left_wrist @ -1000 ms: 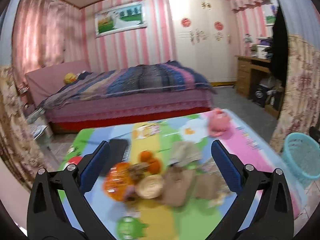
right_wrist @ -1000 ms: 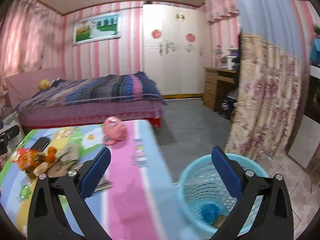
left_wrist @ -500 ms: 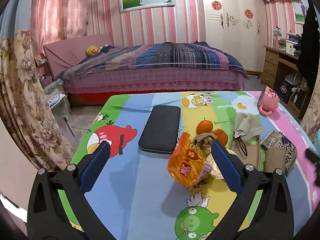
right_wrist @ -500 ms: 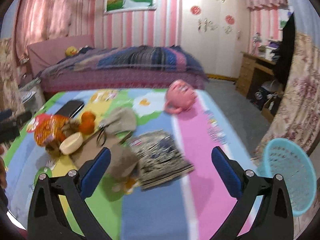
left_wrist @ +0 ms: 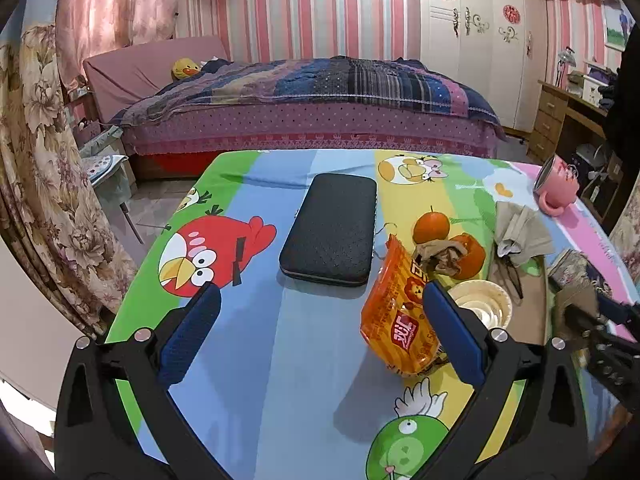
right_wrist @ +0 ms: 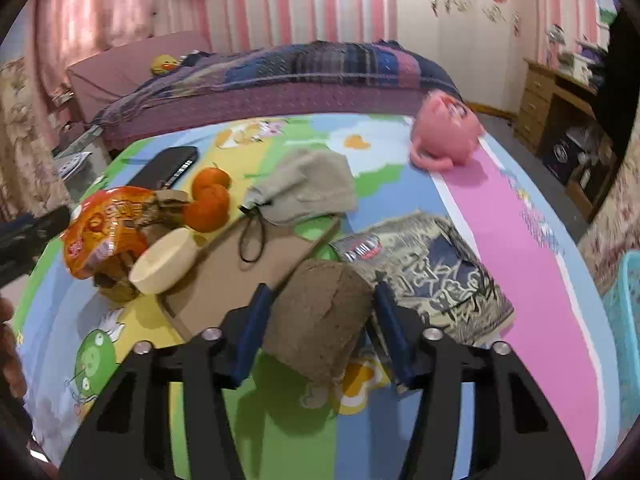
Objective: Collect trash
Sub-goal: 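Grasp the orange snack wrapper with the left tool while the right tool grasps brown paper, then carry the orange wrapper and brown paper over the basket with both tools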
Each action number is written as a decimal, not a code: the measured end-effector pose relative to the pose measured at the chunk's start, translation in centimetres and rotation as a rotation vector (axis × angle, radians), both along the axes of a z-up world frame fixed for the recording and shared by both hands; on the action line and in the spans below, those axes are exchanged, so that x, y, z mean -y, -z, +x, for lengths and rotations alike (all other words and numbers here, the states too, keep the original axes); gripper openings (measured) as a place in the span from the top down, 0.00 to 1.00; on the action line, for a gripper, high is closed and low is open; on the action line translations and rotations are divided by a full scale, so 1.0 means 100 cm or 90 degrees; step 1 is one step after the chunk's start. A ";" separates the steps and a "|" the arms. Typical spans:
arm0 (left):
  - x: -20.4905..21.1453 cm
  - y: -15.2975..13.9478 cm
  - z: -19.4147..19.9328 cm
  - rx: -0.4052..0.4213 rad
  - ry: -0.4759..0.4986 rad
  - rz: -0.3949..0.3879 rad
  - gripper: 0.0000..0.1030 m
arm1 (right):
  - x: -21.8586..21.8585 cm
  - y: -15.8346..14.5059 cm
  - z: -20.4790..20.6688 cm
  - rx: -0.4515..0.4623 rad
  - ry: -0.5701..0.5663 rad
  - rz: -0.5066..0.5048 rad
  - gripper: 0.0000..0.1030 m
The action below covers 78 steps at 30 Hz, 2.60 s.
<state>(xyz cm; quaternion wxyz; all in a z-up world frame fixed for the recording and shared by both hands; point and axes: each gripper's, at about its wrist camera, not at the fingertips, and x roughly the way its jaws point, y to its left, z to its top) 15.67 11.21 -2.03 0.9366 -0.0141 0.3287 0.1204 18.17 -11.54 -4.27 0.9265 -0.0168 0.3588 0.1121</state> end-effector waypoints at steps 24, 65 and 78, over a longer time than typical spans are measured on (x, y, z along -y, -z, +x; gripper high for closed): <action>0.032 0.010 0.021 -0.015 0.081 -0.041 0.81 | 0.028 -0.031 -0.016 0.080 0.011 0.018 0.60; 0.158 -0.078 -0.035 0.135 0.219 -0.008 0.93 | 0.142 -0.095 -0.064 0.180 0.117 0.033 0.60; 0.309 -0.083 -0.035 0.138 0.368 -0.034 0.93 | 0.269 -0.106 -0.101 0.199 0.242 0.009 0.60</action>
